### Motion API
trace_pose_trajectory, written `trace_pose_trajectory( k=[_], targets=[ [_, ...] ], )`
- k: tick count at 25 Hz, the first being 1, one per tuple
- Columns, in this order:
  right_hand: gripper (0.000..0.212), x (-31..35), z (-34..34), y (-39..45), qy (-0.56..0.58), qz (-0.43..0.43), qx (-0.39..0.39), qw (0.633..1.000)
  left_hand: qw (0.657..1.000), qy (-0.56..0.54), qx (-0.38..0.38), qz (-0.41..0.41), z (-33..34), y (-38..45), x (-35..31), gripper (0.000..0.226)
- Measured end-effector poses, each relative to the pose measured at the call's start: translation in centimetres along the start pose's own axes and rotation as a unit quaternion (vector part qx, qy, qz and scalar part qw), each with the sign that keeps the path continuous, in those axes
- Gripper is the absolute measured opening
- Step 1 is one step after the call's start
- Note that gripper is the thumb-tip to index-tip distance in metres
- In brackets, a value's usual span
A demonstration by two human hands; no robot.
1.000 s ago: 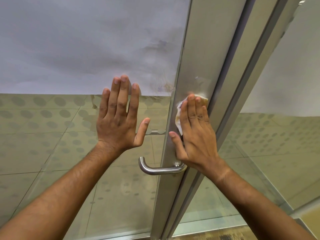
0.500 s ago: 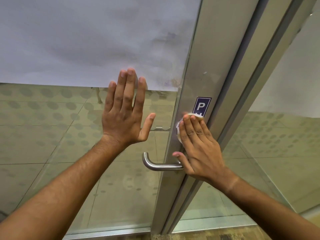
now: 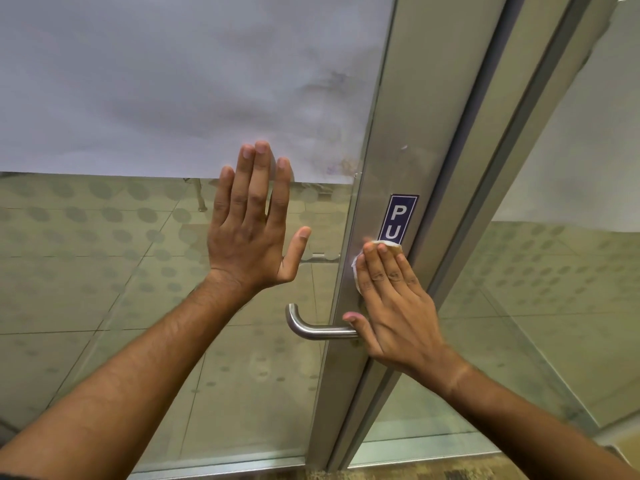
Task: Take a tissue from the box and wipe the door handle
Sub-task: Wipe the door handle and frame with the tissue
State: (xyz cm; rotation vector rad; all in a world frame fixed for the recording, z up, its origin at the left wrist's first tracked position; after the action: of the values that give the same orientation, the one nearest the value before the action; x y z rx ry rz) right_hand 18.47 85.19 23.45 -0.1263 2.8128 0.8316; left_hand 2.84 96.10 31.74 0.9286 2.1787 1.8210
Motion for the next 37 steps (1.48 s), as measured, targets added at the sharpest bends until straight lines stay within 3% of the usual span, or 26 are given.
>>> trace_pose_trajectory(
  k=[7, 14, 21, 34, 37],
  targets=[
    [0.077, -0.2, 0.2, -0.7, -0.041, -0.089, 0.052, 0.994, 1.000, -0.007, -0.002, -0.001, 0.0, 0.0, 0.1, 0.088],
    [0.076, 0.1, 0.0, -0.4, -0.029, -0.031, 0.012, 0.999, 1.000, 0.001, 0.005, 0.001, 0.0, 0.0, 0.1, 0.089],
    [0.072, -0.1, 0.2, -1.1, -0.009, -0.022, 0.029, 0.999, 1.000, 0.000, 0.010, 0.000, -0.4, 0.0, 0.1, 0.089],
    [0.082, -0.9, -5.3, 6.1, 0.068, 0.074, -0.199, 0.975, 1.000, 0.008, 0.019, -0.007, -0.4, 0.2, 0.1, 0.085],
    [0.082, -0.3, -3.8, 5.0, 0.067, 0.047, -0.162, 0.983, 1.000, 0.010, 0.017, -0.006, -0.4, 0.3, 0.1, 0.085]
  ],
)
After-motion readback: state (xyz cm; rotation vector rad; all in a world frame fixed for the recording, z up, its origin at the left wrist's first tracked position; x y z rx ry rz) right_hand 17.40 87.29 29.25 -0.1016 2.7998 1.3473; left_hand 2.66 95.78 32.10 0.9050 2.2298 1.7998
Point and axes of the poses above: each hand's wrist, its own y-axis towards the middle knuckle, its own z-axis out of the palm, x = y × z, the point moved 7 cm from there along y, towards the middle knuckle, and after that the axes turned 6 degrees about y, right-handed, at the moved point
